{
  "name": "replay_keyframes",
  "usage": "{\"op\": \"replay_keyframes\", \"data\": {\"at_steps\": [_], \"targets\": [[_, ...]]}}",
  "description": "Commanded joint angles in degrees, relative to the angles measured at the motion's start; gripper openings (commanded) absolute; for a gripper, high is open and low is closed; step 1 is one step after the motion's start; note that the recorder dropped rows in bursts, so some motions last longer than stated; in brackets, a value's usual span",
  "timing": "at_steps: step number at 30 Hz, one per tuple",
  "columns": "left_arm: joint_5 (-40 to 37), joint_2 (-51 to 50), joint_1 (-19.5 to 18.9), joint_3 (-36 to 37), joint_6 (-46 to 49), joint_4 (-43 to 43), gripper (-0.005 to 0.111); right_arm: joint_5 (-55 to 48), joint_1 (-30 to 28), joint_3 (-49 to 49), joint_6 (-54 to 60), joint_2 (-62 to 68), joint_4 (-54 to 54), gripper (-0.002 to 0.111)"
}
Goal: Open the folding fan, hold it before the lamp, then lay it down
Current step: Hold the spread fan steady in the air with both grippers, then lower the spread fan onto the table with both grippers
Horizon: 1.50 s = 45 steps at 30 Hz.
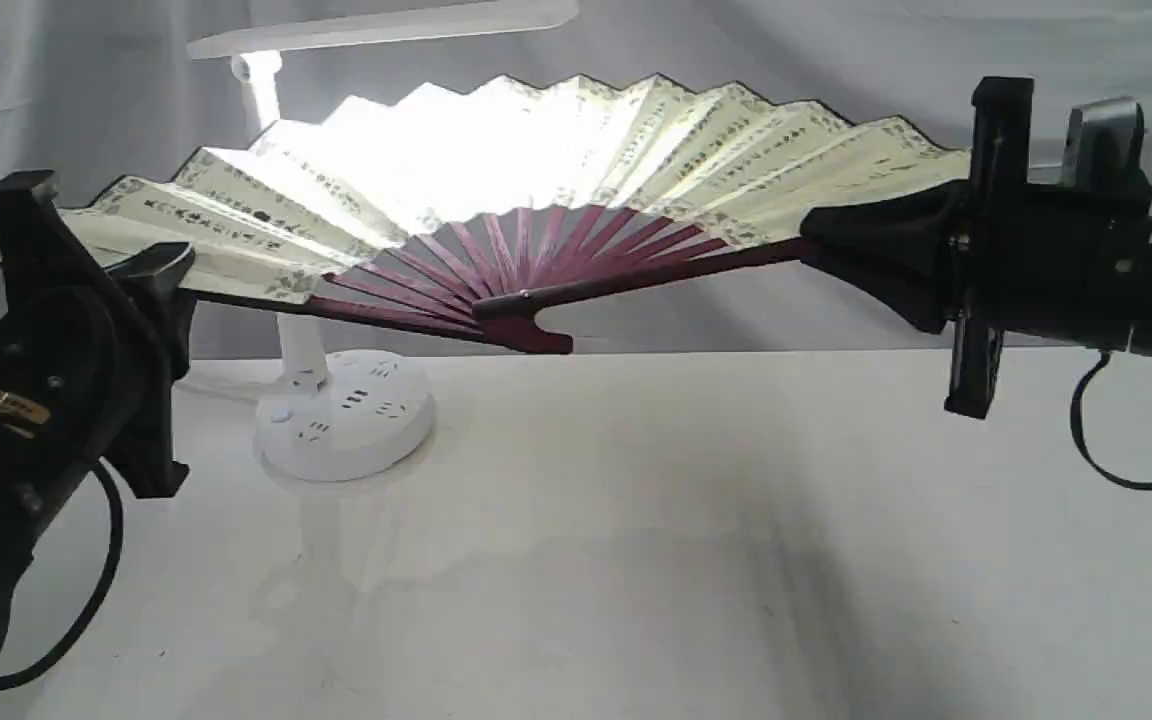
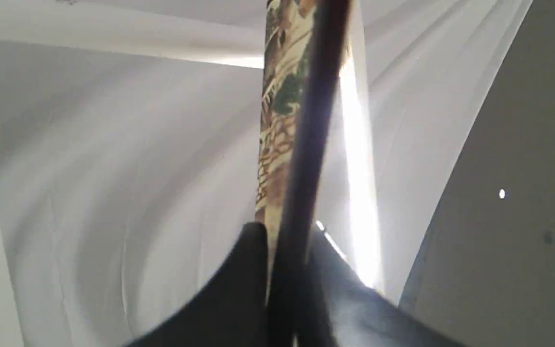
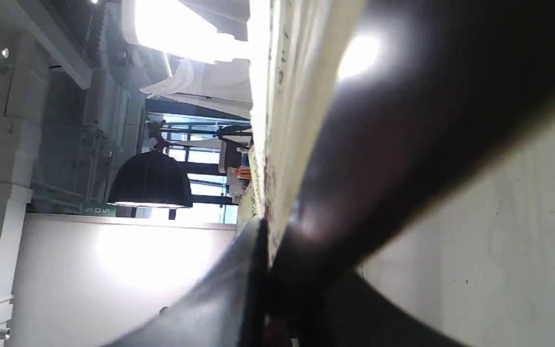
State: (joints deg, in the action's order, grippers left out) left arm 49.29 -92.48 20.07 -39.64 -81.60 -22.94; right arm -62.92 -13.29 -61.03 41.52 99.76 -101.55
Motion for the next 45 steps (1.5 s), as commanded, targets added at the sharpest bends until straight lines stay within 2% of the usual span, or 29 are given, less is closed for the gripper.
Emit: {"op": "replay_keyframes", "data": {"at_steps": [1, 6, 12, 16, 28, 36, 45], "targets": [[6.22, 1.14, -2.79, 0.25, -1.86, -9.46, 0.0, 4.02, -2.26, 2.05, 3.54, 0.02, 1.61, 0.0], [4.5, 1.02, -1.5, 0.25, -1.74, -7.3, 0.0, 3.31, -4.28, 5.1, 6.53, 1.28, 1.61, 0.0], [4.85, -2.62, 2.35, 0.25, 1.08, -12.22, 0.0, 0.08, -8.94, 9.31, 10.05, 4.34, 1.61, 0.0], [6.71, -7.19, 4.94, -0.01, 0.81, -12.22, 0.0, -1.19, -12.18, 10.98, 11.74, 5.82, 1.61, 0.0], [8.87, -22.3, 12.45, -10.43, 0.67, -12.43, 0.0, -1.64, -20.12, 12.53, 15.86, 10.94, 1.61, 0.0], [8.75, -28.46, 13.12, -12.04, 0.67, -13.05, 0.0, 0.55, -23.95, 12.53, 17.1, 16.83, 1.62, 0.0], [8.61, -33.12, 13.12, -15.3, 0.79, -8.16, 0.0, 1.87, -24.08, 12.53, 20.68, 22.52, 1.61, 0.0]]}}
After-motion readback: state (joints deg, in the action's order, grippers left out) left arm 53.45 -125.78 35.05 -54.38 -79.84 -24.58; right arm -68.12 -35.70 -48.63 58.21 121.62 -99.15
